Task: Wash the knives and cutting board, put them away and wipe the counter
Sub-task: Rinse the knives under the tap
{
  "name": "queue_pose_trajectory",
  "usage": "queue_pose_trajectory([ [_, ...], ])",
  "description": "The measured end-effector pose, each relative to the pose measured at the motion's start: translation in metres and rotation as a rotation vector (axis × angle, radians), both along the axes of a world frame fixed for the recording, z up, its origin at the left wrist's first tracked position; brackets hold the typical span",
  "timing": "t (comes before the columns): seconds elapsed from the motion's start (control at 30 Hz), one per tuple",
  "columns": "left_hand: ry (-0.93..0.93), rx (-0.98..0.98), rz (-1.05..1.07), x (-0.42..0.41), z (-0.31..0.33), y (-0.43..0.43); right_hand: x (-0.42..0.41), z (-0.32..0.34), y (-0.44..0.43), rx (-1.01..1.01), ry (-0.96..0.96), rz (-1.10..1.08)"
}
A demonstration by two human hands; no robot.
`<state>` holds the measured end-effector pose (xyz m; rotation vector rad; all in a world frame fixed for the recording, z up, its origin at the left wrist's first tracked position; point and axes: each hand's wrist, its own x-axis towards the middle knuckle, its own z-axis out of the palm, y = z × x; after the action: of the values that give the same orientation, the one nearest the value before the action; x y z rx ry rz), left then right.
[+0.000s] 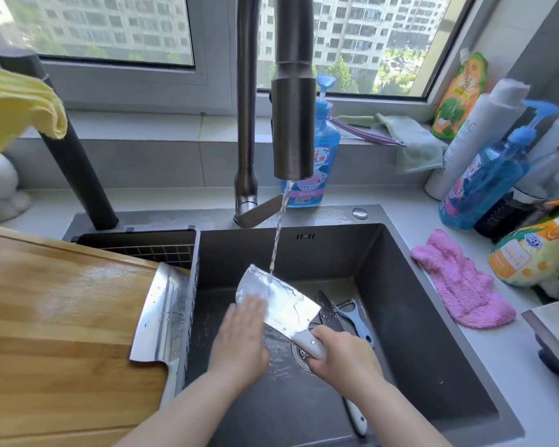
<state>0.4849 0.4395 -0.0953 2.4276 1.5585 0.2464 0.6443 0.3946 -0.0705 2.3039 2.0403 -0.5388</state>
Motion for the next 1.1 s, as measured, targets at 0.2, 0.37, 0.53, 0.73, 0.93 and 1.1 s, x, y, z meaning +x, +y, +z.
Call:
queue_pose_trajectory([
  [0.2, -0.167, -0.171, 0.241, -0.005, 0.004, -0.011, -0.009, -0.007, -0.009, -0.008, 0.242, -0.153],
  [0.37, -0.395, -0.482, 0.204, 0.001, 0.004, -0.03, -0.02, -0.004, -0.007, 0.081, 0.853, -0.402],
  [0.53, -0.564, -0.824, 0.083, 0.008, 0.022, -0.047, -0.038, 0.004, -0.004, 0.007, 1.497, -0.703],
  [0.73, -0.669, -0.883, 0.194, 0.015, 0.044, -0.055, -0.052, 0.013, -0.004, -0.057, 1.769, -0.762],
  [0.93, -0.568, -0.791, 0.393, 0.005, 0.051, -0.052, -0.063, 0.006, -0.002, -0.23, 1.73, -0.652],
  [1.1, -0.157, -0.558, 0.389, -0.016, 0.057, -0.043, -0.059, 0.011, -0.002, -0.151, 1.274, -0.556],
])
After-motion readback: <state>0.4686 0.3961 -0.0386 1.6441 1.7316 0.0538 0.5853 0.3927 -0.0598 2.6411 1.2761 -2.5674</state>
